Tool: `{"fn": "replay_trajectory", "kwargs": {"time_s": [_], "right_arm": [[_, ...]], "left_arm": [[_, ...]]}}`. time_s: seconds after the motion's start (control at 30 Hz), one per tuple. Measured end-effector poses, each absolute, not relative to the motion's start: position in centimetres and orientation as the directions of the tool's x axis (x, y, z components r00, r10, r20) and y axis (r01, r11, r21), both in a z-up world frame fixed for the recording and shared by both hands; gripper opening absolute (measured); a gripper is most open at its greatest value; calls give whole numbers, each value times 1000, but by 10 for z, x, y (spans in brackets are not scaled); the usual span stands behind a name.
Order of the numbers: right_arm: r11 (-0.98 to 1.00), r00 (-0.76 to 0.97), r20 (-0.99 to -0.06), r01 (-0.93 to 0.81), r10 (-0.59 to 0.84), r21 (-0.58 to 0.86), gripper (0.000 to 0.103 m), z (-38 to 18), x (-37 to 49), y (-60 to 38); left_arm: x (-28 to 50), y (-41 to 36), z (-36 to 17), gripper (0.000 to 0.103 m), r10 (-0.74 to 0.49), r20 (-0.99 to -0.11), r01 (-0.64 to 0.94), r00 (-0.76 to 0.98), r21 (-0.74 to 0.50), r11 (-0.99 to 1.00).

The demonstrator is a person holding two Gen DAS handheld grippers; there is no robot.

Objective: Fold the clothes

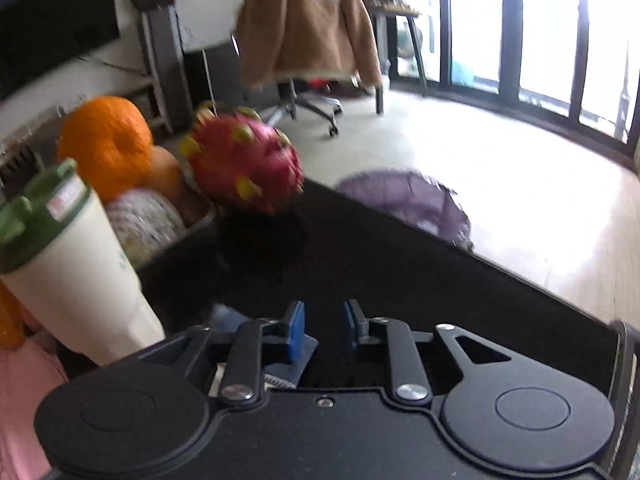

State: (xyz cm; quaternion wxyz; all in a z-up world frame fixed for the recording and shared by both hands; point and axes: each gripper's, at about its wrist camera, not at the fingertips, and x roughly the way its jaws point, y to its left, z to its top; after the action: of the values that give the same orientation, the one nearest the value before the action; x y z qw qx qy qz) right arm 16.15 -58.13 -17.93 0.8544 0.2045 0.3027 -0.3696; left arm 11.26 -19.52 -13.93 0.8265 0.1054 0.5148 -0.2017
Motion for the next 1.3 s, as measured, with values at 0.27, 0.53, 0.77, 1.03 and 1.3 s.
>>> {"fn": "replay_trajectory", "kwargs": {"time_s": [0.27, 0.53, 0.77, 1.03, 1.3], "right_arm": [[613, 688, -676, 661, -265, 433, 25, -106, 101, -560], [608, 721, -688, 512, 81, 607, 39, -116, 83, -492], [595, 568, -809, 601, 151, 534, 38, -176, 112, -492], [432, 604, -791, 690, 99, 581, 20, -206, 118, -530], [548, 605, -796, 673, -21, 497, 14, -208, 136, -533]], "left_arm": [[87, -171, -118, 30, -263, -882, 508, 391, -32, 861], [60, -181, -140, 26, -309, -873, 601, 378, -22, 799], [56, -186, -161, 30, -216, -856, 607, 470, 136, 783], [66, -157, -173, 32, -215, -872, 586, 439, 97, 805], [70, -153, -173, 32, -247, -876, 609, 415, 66, 790]]}}
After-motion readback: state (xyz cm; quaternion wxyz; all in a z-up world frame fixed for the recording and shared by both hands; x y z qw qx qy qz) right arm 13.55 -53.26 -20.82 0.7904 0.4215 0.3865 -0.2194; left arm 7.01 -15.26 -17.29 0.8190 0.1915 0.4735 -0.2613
